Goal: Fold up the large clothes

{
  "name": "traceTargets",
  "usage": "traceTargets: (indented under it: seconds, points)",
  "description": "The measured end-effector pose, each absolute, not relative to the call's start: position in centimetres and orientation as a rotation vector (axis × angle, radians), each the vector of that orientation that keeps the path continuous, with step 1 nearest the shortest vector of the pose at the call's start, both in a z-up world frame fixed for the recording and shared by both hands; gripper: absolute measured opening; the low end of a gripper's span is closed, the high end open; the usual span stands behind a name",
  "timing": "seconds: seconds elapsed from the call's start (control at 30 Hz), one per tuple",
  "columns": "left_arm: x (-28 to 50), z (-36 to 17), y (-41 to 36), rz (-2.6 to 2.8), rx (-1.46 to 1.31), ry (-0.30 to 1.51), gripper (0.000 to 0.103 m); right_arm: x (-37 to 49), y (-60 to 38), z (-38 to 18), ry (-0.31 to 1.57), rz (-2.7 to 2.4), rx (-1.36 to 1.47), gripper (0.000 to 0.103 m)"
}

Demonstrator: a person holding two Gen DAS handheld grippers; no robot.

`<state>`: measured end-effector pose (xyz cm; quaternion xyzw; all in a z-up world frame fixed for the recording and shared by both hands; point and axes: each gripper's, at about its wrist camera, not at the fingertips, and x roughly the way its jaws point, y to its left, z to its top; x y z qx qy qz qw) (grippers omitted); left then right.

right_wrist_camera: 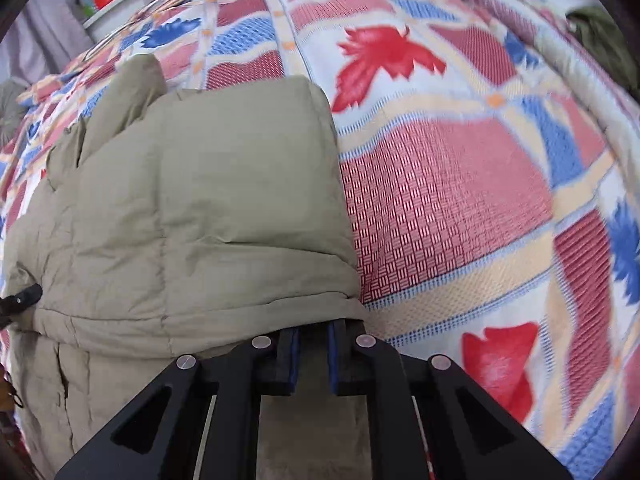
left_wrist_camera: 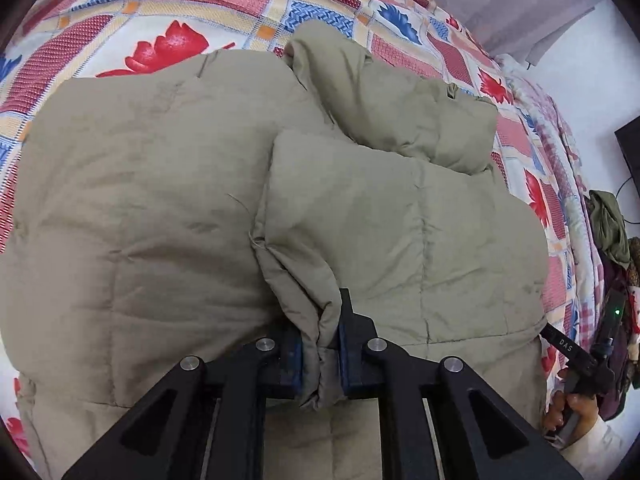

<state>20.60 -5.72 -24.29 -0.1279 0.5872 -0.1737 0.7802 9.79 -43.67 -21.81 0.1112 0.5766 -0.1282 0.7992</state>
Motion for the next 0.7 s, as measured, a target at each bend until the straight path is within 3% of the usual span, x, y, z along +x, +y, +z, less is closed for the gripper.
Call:
traceTargets:
  seconds: [0.2,0.3,0.33,0.37,0.4,0.53,0.6,0.7]
  points:
    - [20.3,-22.2,-2.8,-0.28,-0.195,1.252,0.015,9.4,-44.5,-21.6,1.24,-0.256,0.341,0.007]
    - [20.0,-21.0,-1.4,-0.247,-0.193,1.23,0.015,8.5,-44.6,-20.3,1.276,-0.214,0.375,0.014]
    - [19.9,-20.6,-1.3,-0.246,-0.198,1.225,0.015,7.8,-44.6,-19.8,1.282,-0.212,0.377,0.024]
    - [19.8,-20.1,-1.3,-0.257,-0.2,1.216,0.015,6.9,-44.6,-19.2,1.281,-0.219,0.385,0.043]
    - [19.7,-19.6,-1.8,-0.269,-0.191,1.205,0.015,6.0,-44.6,-18.7,1.278,-0.233,0.382,0.048]
    - [20.2,-18.0,-5.2,-0.332,-0.158,1.169,0.015,4.3,-45.6,-15.9,1.17,-0.325,0.36,0.047]
    - [20.7,-18.4,-7.1,-0.324,-0.148,1.174,0.015,5.3,-47.0,-15.0,1.121,-0.329,0.425,0.031]
    - [21.7,-21.0,-9.5,-0.227,-0.044,1.204,0.015,9.1,-47.6,-14.9,1.091,-0.257,0.496,0.023]
